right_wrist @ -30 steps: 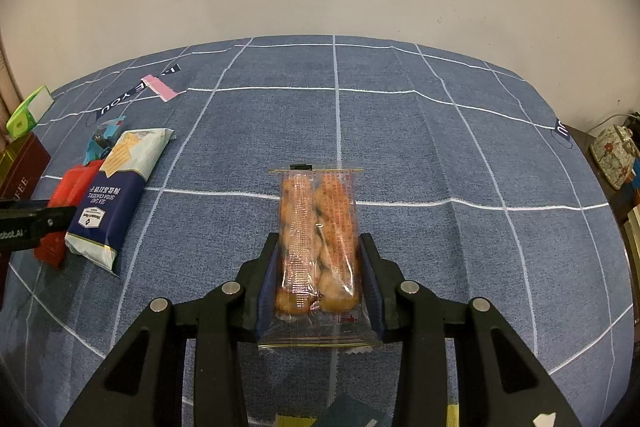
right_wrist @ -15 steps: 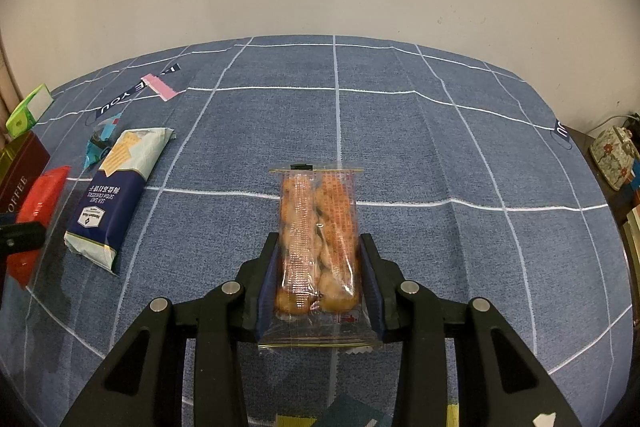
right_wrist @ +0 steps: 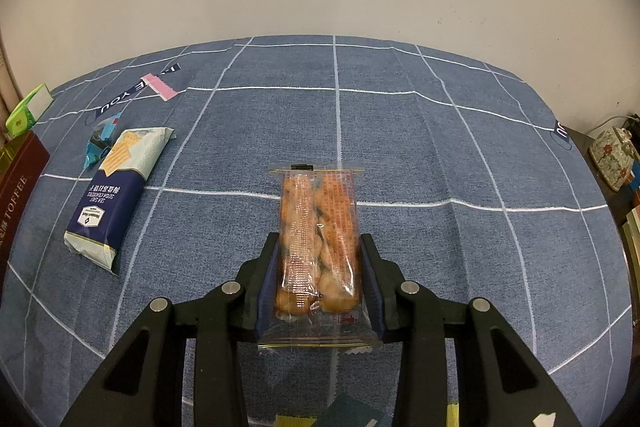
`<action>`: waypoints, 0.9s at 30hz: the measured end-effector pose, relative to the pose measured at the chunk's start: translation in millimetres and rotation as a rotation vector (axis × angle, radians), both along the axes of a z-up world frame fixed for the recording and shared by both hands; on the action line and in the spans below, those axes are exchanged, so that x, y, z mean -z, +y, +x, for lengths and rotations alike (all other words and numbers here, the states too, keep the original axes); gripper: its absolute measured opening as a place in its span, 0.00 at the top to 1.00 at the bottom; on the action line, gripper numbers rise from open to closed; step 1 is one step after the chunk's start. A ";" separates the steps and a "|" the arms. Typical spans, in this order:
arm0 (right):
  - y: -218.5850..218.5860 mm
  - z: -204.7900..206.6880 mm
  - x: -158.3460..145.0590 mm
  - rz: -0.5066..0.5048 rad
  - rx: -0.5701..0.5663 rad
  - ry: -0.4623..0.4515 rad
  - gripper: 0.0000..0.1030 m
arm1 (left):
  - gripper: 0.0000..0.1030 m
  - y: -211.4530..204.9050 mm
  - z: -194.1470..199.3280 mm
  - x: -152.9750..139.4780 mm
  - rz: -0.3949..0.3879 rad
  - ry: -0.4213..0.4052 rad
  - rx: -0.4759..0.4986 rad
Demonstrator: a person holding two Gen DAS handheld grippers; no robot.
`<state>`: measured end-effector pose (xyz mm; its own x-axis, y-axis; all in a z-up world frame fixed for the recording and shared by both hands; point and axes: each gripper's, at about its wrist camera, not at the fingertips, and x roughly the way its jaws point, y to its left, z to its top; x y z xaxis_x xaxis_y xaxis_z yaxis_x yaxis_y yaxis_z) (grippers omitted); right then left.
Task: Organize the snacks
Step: 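Carry the red packet into the gold tin and open the left gripper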
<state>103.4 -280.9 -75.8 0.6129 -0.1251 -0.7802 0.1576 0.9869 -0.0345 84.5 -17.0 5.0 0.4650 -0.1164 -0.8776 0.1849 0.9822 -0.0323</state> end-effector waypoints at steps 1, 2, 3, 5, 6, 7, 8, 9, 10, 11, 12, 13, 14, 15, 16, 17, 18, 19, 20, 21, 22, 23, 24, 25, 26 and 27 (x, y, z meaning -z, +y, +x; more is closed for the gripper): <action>0.2 0.0 0.0 0.001 -0.002 0.000 0.65 | 0.56 6.3 -2.5 -4.7 0.003 -0.009 -0.010; 0.2 0.0 0.1 0.000 -0.002 0.000 0.65 | 0.56 15.5 -4.2 -10.0 0.005 -0.016 -0.025; 0.1 -0.1 0.1 -0.001 -0.002 0.000 0.65 | 0.56 22.5 -4.2 -13.3 0.003 -0.018 -0.035; 0.3 -0.3 0.2 0.000 -0.002 0.000 0.65 | 0.56 40.0 -5.1 -19.9 -0.003 -0.021 -0.060; 0.1 -0.3 0.3 0.000 -0.002 0.000 0.65 | 0.56 48.7 -5.2 -21.9 0.004 -0.022 -0.072; 0.3 -0.3 0.3 -0.002 -0.002 0.000 0.65 | 0.56 57.1 -4.6 -23.0 0.016 -0.024 -0.086; 0.2 -0.4 0.4 -0.002 -0.002 0.000 0.65 | 0.56 66.6 -4.5 -24.7 0.029 -0.027 -0.102; 0.2 -0.3 0.4 -0.002 -0.002 0.000 0.65 | 0.56 76.2 -3.9 -25.8 0.042 -0.028 -0.117; 0.1 -0.3 0.4 -0.002 -0.002 0.000 0.65 | 0.56 85.5 -3.4 -26.5 0.050 -0.026 -0.133; 0.3 -0.3 0.3 -0.002 -0.002 0.000 0.65 | 0.56 95.8 -2.2 -26.5 0.054 -0.020 -0.152; 0.3 -0.3 0.3 -0.002 -0.002 0.000 0.65 | 0.56 106.5 -0.8 -25.7 0.054 -0.011 -0.171; 0.2 -0.3 0.3 -0.003 -0.002 0.000 0.65 | 0.56 117.9 0.7 -24.9 0.053 0.000 -0.188; 0.3 -0.3 0.3 -0.003 -0.002 0.000 0.65 | 0.56 126.5 1.9 -24.3 0.054 0.006 -0.200; 0.3 -0.3 0.3 -0.003 -0.002 0.000 0.65 | 0.56 135.9 3.8 -23.0 0.059 0.014 -0.208; 0.2 -0.3 0.2 -0.002 -0.002 0.000 0.65 | 0.56 143.0 5.5 -21.9 0.069 0.020 -0.214; 0.4 -0.2 0.2 -0.003 -0.002 0.000 0.65 | 0.56 150.2 7.1 -20.6 0.080 0.023 -0.221; 0.4 -0.2 0.2 -0.003 -0.002 0.000 0.65 | 0.56 157.6 9.2 -18.8 0.093 0.025 -0.224; 0.4 -0.3 0.2 -0.003 -0.002 0.000 0.65 | 0.56 163.0 10.6 -16.4 0.101 0.025 -0.228; 0.5 -0.2 0.2 -0.004 -0.002 0.000 0.65 | 0.56 169.1 12.5 -13.7 0.110 0.030 -0.233; 0.5 -0.2 0.0 -0.005 -0.002 0.000 0.65 | 0.56 174.2 15.1 -9.7 0.117 0.041 -0.232; 0.0 -0.2 -0.1 -0.007 -0.003 0.001 0.65 | 0.56 178.6 16.8 -5.8 0.118 0.051 -0.235; -0.4 0.1 -0.2 -0.007 -0.003 0.001 0.65 | 0.56 183.8 18.3 -1.5 0.119 0.063 -0.239; -0.3 0.1 -0.2 -0.007 -0.003 0.001 0.65 | 0.56 187.4 19.8 4.0 0.124 0.077 -0.244; -0.3 0.1 -0.2 -0.007 -0.003 0.001 0.65 | 0.56 191.3 21.2 8.5 0.127 0.088 -0.249; -0.1 0.1 -0.2 -0.007 -0.003 0.001 0.65 | 0.56 195.1 22.2 12.7 0.128 0.097 -0.251; -0.8 0.0 -0.3 -0.009 -0.003 0.001 0.66 | 0.56 198.4 23.1 16.6 0.131 0.103 -0.257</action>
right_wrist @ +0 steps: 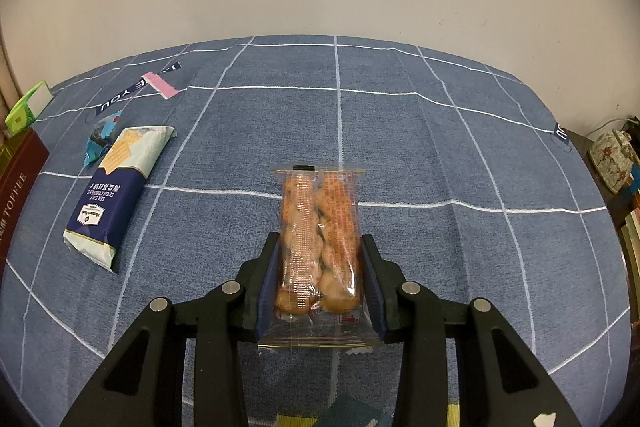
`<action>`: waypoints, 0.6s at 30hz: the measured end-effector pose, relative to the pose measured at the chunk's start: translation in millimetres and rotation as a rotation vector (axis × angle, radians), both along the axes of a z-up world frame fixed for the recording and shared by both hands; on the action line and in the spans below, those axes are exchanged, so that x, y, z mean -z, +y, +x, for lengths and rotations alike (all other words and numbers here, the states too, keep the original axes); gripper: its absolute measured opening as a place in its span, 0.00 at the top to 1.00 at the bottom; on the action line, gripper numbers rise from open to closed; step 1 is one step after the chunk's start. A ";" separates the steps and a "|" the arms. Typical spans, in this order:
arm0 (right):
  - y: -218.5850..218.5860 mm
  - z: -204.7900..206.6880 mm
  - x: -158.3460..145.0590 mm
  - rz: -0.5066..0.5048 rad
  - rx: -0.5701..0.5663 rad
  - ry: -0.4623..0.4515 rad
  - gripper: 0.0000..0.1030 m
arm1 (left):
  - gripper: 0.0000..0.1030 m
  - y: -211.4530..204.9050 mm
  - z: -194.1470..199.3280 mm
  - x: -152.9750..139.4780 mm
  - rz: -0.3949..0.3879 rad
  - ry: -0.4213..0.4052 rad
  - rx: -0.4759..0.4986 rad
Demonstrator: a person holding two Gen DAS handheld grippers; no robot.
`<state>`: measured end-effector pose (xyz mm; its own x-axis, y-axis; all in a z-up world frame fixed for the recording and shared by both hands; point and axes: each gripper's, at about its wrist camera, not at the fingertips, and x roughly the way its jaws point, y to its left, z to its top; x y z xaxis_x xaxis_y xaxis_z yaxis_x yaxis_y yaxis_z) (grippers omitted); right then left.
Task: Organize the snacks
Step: 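Carry the red packet into the gold tin and open the left gripper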
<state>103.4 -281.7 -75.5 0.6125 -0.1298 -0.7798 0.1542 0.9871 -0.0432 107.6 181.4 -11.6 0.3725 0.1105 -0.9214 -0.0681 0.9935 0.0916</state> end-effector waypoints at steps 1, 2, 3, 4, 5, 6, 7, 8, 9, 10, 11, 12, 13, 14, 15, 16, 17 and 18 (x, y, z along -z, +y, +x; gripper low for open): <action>0.7 0.0 0.0 0.001 0.000 0.000 0.65 | 0.56 3.2 0.5 3.1 0.001 0.005 -0.005; 0.4 0.9 0.0 0.000 -0.001 0.001 0.65 | 0.56 5.6 1.2 6.6 -0.001 0.010 -0.007; -0.1 1.1 -0.1 -0.001 -0.001 0.001 0.65 | 0.56 7.7 1.7 9.4 -0.005 0.012 -0.009; -0.5 1.3 -0.3 -0.003 -0.002 0.001 0.65 | 0.56 8.6 2.2 11.8 -0.008 0.015 -0.009; -0.2 1.2 -0.3 -0.005 -0.002 0.001 0.65 | 0.56 9.5 3.0 15.6 -0.010 0.023 -0.006; -0.3 1.3 -0.3 -0.006 -0.002 0.001 0.66 | 0.56 9.4 2.7 17.3 -0.010 0.027 -0.004; -0.7 1.3 -0.4 -0.008 -0.002 0.002 0.66 | 0.56 9.8 3.0 19.6 -0.011 0.030 -0.001; -0.4 1.3 -0.4 -0.009 -0.002 0.002 0.65 | 0.56 10.0 3.1 21.5 -0.010 0.031 0.003; 0.6 1.0 -0.6 -0.011 -0.003 0.002 0.65 | 0.56 10.6 3.3 23.3 -0.007 0.031 0.006; 0.8 1.1 -0.6 -0.011 -0.003 0.002 0.65 | 0.56 10.1 3.8 24.2 -0.004 0.030 0.006; 1.0 1.2 -0.7 -0.011 -0.003 0.002 0.65 | 0.54 10.4 4.1 25.1 -0.002 0.031 0.008; 1.1 1.2 -0.7 -0.011 -0.003 0.002 0.65 | 0.54 9.9 4.1 25.7 0.001 0.032 0.009; 0.7 1.1 -0.7 -0.011 -0.003 0.002 0.65 | 0.54 9.6 4.4 26.1 0.004 0.034 0.009; 0.1 1.0 -0.8 -0.011 -0.003 0.002 0.65 | 0.54 9.5 4.4 27.2 0.007 0.036 0.010; -0.4 0.9 -1.0 -0.012 -0.003 0.002 0.65 | 0.54 8.8 4.3 27.4 0.011 0.034 0.014; 1.2 0.9 -0.9 -0.015 -0.003 0.002 0.65 | 0.54 8.1 4.2 27.5 0.016 0.032 0.018; 1.3 1.1 -0.9 -0.016 -0.004 0.003 0.65 | 0.54 7.1 3.4 27.3 0.020 0.031 0.021; 1.7 1.1 -1.0 -0.017 -0.004 0.003 0.65 | 0.54 6.5 2.6 27.2 0.021 0.030 0.023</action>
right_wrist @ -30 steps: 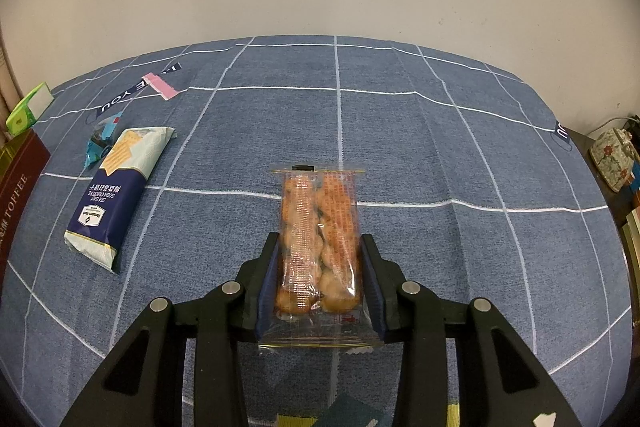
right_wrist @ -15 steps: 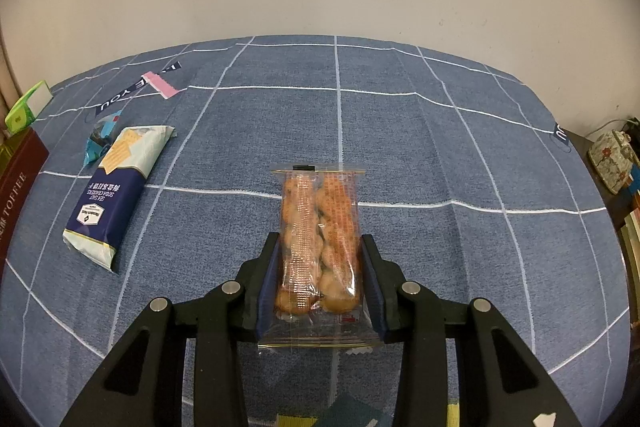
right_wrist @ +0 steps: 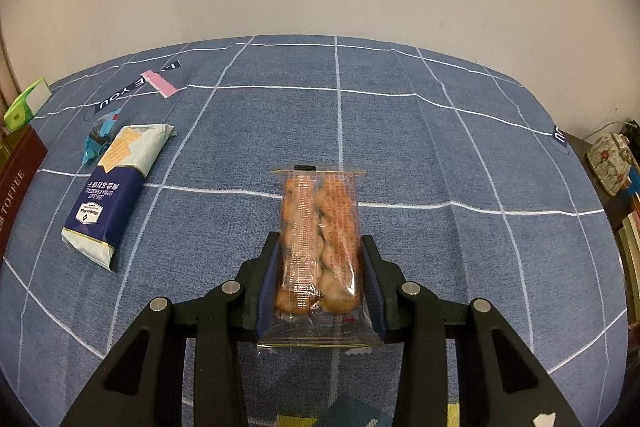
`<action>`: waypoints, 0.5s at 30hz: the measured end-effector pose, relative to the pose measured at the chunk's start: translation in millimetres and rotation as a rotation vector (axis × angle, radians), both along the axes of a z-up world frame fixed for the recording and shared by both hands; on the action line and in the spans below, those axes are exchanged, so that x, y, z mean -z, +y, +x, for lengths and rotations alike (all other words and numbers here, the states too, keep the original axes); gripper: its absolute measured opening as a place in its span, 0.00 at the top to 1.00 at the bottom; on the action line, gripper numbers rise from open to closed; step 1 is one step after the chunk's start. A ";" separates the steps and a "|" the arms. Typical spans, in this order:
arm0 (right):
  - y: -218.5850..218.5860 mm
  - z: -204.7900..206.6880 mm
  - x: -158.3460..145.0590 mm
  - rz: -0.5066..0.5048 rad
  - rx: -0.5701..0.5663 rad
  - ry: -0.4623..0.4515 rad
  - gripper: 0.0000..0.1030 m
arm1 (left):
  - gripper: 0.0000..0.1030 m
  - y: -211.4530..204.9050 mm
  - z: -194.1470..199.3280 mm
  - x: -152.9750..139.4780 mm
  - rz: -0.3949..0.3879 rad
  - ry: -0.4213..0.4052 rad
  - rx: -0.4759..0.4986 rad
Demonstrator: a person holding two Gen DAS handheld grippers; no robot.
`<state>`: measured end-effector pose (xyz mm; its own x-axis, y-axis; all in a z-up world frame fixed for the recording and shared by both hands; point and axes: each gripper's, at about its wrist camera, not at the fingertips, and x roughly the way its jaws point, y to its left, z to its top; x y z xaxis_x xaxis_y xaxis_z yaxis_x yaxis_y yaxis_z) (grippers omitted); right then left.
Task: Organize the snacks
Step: 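Carry the red packet into the gold tin and open the left gripper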
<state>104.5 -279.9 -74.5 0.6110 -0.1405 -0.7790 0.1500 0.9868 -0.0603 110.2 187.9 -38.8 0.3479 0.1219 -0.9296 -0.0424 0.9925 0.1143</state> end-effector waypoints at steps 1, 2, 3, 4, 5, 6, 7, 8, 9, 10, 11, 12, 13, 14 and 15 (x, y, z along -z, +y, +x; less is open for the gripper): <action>-0.2 -0.1 -0.1 0.001 0.000 0.000 0.65 | 0.54 0.0 -0.3 -0.2 -0.001 0.000 -0.001; -0.5 -0.2 -0.2 0.002 0.000 0.000 0.65 | 0.54 0.1 -0.8 -0.6 -0.003 0.000 -0.005; -0.6 -0.3 -0.4 0.001 0.000 0.000 0.65 | 0.54 0.7 -1.0 -1.1 -0.009 0.001 -0.008; -0.6 -0.3 -0.4 0.000 0.000 0.000 0.65 | 0.54 0.8 -1.6 -2.0 -0.015 0.002 -0.010; -0.7 -0.4 -0.4 0.001 0.000 0.000 0.65 | 0.53 1.5 -2.6 -3.1 -0.022 -0.001 -0.014; -0.4 -0.7 -0.5 0.002 0.000 0.000 0.65 | 0.53 2.1 -3.9 -4.6 -0.026 -0.005 -0.017; -0.4 -0.3 -0.4 0.001 -0.001 0.000 0.65 | 0.53 2.4 -5.5 -6.2 -0.027 -0.010 -0.018; -0.6 -0.3 -0.4 0.000 -0.001 0.000 0.65 | 0.53 2.5 -8.1 -9.3 -0.027 -0.021 -0.016; -0.4 -0.3 -0.5 -0.001 -0.001 0.000 0.65 | 0.53 3.3 -8.9 -11.8 -0.025 -0.029 -0.015; -0.5 -0.3 -0.5 -0.001 -0.001 0.000 0.65 | 0.53 3.5 -11.0 -14.9 -0.024 -0.036 -0.013; -0.8 -0.3 -0.6 -0.001 -0.001 0.000 0.65 | 0.53 3.2 -13.5 -18.5 -0.025 -0.046 -0.011; -1.4 -0.2 -0.5 0.000 -0.001 0.000 0.65 | 0.53 3.0 -16.4 -23.0 -0.029 -0.058 -0.006; -0.8 -0.4 -0.7 0.000 -0.002 0.000 0.65 | 0.53 2.3 -18.9 -26.9 -0.029 -0.069 -0.002; -0.8 -0.4 -0.8 0.001 -0.002 0.000 0.65 | 0.52 1.8 -21.5 -30.6 -0.026 -0.079 0.001; -1.1 -0.5 -0.8 0.002 -0.002 0.000 0.66 | 0.51 1.3 -24.6 -34.8 -0.022 -0.093 0.004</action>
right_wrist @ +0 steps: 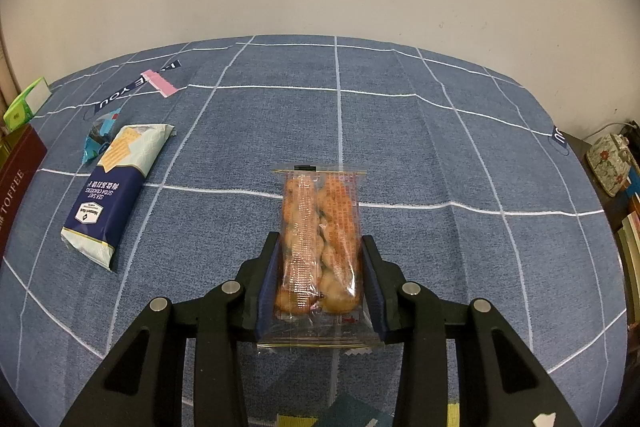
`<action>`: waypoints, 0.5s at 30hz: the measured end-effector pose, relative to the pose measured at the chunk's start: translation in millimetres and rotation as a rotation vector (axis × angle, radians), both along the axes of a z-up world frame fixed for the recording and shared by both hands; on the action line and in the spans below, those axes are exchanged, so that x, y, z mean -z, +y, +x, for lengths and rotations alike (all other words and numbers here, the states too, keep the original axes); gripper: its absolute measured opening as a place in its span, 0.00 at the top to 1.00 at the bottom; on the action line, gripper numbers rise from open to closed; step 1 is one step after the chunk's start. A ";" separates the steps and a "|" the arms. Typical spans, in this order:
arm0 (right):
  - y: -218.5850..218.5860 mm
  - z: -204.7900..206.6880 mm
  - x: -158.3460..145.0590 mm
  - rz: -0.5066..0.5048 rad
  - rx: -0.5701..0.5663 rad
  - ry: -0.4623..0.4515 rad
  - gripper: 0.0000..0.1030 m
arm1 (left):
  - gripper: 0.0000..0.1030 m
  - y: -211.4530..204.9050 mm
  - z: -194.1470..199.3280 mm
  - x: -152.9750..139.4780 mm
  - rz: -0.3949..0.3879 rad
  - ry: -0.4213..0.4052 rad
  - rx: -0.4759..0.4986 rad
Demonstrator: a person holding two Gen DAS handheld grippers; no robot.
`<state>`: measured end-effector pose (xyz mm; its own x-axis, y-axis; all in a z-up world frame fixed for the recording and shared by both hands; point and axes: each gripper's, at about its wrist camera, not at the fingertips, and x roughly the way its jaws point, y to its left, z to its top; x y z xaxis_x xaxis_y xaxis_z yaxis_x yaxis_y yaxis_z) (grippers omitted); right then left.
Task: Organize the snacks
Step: 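Carry the red packet into the gold tin and open the left gripper, then carry the orange-stick packet into the gold tin and open the right gripper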
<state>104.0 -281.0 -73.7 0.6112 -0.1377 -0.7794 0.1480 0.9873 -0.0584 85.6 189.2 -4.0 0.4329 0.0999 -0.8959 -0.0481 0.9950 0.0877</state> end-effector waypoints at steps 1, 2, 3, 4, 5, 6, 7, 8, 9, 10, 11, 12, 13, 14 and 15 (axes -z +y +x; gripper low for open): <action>0.1 -0.1 -0.1 0.000 0.000 0.000 0.66 | 0.49 -0.7 -1.6 -2.6 0.003 -0.010 0.001; 0.4 -0.2 -0.1 -0.002 0.001 0.000 0.66 | 0.49 -0.8 -4.7 -5.9 0.005 -0.021 0.001; 0.6 -0.2 -0.1 -0.001 0.004 0.000 0.66 | 0.49 -1.0 -6.6 -7.8 0.004 -0.029 0.001; 0.2 -0.4 -0.2 0.004 0.011 0.000 0.66 | 0.49 -1.4 -8.2 -9.3 0.002 -0.035 0.001; -0.1 -0.9 -0.3 0.014 0.022 0.001 0.66 | 0.49 -0.7 -9.6 -10.5 0.002 -0.039 0.000; -0.6 -0.9 -0.4 0.020 0.030 0.004 0.66 | 0.49 0.1 -11.2 -11.3 0.005 -0.044 -0.007; 0.0 -1.4 -0.6 0.020 0.037 0.009 0.66 | 0.49 1.4 -12.3 -11.5 0.006 -0.048 -0.012; 1.2 -1.9 -0.9 0.016 0.045 0.014 0.67 | 0.49 2.7 -13.8 -11.9 0.005 -0.052 -0.014; 2.5 -2.6 -1.2 0.015 0.055 0.020 0.67 | 0.49 4.7 -15.4 -11.7 0.005 -0.057 -0.020; 3.8 -2.9 -1.6 0.016 0.063 0.026 0.67 | 0.49 6.7 -18.1 -11.8 0.002 -0.059 -0.029; 4.8 -3.5 -1.8 0.018 0.069 0.031 0.67 | 0.49 9.5 -19.8 -11.6 -0.004 -0.060 -0.040; 6.0 -3.9 -2.1 0.017 0.075 0.037 0.67 | 0.49 12.6 -22.2 -11.6 -0.014 -0.064 -0.051; 7.6 -4.7 -2.7 0.014 0.088 0.046 0.67 | 0.49 15.9 -23.6 -11.8 -0.022 -0.069 -0.065; 8.8 -5.2 -3.1 0.016 0.094 0.054 0.67 | 0.49 17.7 -25.6 -11.9 -0.022 -0.074 -0.073; 10.9 -6.1 -3.8 0.018 0.098 0.062 0.67 | 0.49 20.3 -27.6 -12.5 -0.017 -0.082 -0.082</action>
